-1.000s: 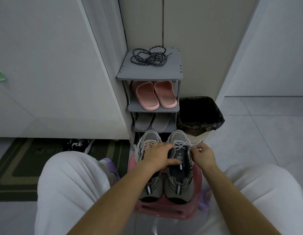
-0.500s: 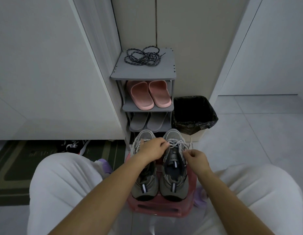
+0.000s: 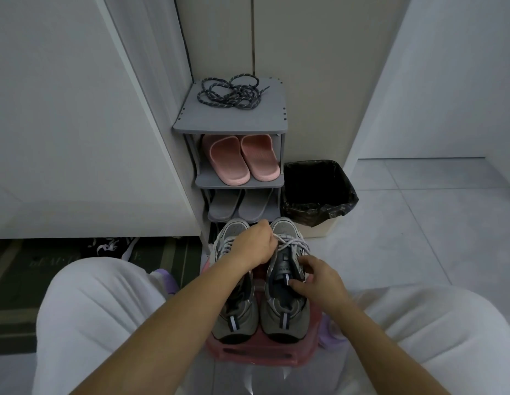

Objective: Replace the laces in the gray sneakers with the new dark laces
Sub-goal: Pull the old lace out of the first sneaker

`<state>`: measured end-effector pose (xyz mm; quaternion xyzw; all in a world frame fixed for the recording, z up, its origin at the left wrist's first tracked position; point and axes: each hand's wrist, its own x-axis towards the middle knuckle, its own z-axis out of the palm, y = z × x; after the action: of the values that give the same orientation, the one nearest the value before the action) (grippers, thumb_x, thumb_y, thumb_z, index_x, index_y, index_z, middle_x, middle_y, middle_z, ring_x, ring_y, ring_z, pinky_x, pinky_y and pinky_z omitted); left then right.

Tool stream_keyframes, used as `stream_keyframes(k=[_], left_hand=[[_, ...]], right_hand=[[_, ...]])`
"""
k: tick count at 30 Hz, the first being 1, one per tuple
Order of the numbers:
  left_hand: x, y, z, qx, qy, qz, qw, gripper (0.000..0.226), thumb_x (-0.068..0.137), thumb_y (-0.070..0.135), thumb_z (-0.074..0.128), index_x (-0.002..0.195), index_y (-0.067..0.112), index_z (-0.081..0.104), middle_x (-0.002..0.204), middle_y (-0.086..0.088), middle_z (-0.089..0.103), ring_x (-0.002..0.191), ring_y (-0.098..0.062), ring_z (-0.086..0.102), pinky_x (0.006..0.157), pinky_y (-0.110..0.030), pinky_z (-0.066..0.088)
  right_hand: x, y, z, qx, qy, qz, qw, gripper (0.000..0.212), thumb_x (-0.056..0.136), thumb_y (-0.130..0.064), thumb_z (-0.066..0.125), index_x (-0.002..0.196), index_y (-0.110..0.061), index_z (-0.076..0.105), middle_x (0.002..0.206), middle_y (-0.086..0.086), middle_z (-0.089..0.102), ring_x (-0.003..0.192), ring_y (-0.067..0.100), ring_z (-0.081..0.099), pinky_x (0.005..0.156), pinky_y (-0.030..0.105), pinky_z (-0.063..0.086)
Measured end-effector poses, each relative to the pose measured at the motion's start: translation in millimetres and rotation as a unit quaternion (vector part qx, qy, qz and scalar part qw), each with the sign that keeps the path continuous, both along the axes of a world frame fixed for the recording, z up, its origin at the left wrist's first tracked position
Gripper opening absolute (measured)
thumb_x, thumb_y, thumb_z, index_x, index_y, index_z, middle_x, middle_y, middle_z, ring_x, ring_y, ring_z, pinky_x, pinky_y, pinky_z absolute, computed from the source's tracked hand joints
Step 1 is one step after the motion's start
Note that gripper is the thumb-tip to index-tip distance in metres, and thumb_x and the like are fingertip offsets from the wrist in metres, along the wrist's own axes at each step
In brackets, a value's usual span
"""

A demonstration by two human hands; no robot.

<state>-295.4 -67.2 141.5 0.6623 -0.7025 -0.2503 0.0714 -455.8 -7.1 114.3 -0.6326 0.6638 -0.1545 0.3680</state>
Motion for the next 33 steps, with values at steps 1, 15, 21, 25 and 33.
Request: stream_keyframes(k=[1, 15, 21, 25, 33], left_hand=[[0, -1, 1, 0.001, 0.002, 0.001, 1.000, 0.016, 0.095, 0.022, 0.041, 0.099, 0.008, 0.048, 0.080, -0.003, 0.055, 0.076, -0.026, 0.056, 0.063, -0.034, 0.041], [1, -7, -2, 0.043, 0.090, 0.080, 0.992, 0.026, 0.097, 0.023, 0.047, 0.090, 0.002, 0.060, 0.086, -0.009, 0.066, 0.063, -0.015, 0.050, 0.058, -0.028, 0.039], [2, 1, 4, 0.068, 0.017, 0.019, 0.997, 0.020, 0.097, 0.025, 0.047, 0.092, 0.008, 0.057, 0.089, -0.010, 0.056, 0.079, -0.020, 0.049, 0.070, -0.031, 0.038], [4, -3, 7, 0.070, 0.076, 0.096, 0.990, 0.028, 0.099, 0.018, 0.039, 0.081, 0.004, 0.057, 0.079, -0.009, 0.058, 0.061, -0.016, 0.048, 0.058, -0.027, 0.037], [-4, 6, 5, 0.075, 0.050, 0.048, 0.995, 0.026, 0.097, 0.031, 0.046, 0.079, 0.013, 0.042, 0.071, 0.003, 0.042, 0.076, -0.021, 0.048, 0.070, -0.034, 0.039]], right_hand=[[0, -1, 0, 0.001, 0.000, 0.000, 1.000, 0.058, 0.076, -0.025, 0.072, 0.130, -0.015, 0.051, 0.124, 0.003, 0.057, 0.112, 0.018, 0.055, 0.089, 0.021, 0.040], [-1, -2, -5, 0.004, -0.020, -0.006, 1.000, 0.055, 0.075, -0.023, 0.072, 0.126, -0.016, 0.053, 0.119, 0.002, 0.060, 0.108, 0.015, 0.057, 0.084, 0.018, 0.039], [-2, -3, -6, 0.006, -0.021, -0.005, 1.000, 0.054, 0.073, -0.023, 0.072, 0.124, -0.016, 0.054, 0.118, 0.002, 0.060, 0.107, 0.016, 0.057, 0.086, 0.020, 0.042], [-2, -2, -6, 0.003, -0.025, 0.000, 1.000, 0.052, 0.075, -0.023, 0.071, 0.123, -0.016, 0.054, 0.118, 0.001, 0.059, 0.107, 0.015, 0.056, 0.085, 0.020, 0.041], [-3, -2, -7, 0.003, -0.032, -0.001, 0.999, 0.053, 0.075, -0.024, 0.071, 0.124, -0.017, 0.054, 0.116, 0.001, 0.059, 0.106, 0.014, 0.056, 0.085, 0.020, 0.042]])
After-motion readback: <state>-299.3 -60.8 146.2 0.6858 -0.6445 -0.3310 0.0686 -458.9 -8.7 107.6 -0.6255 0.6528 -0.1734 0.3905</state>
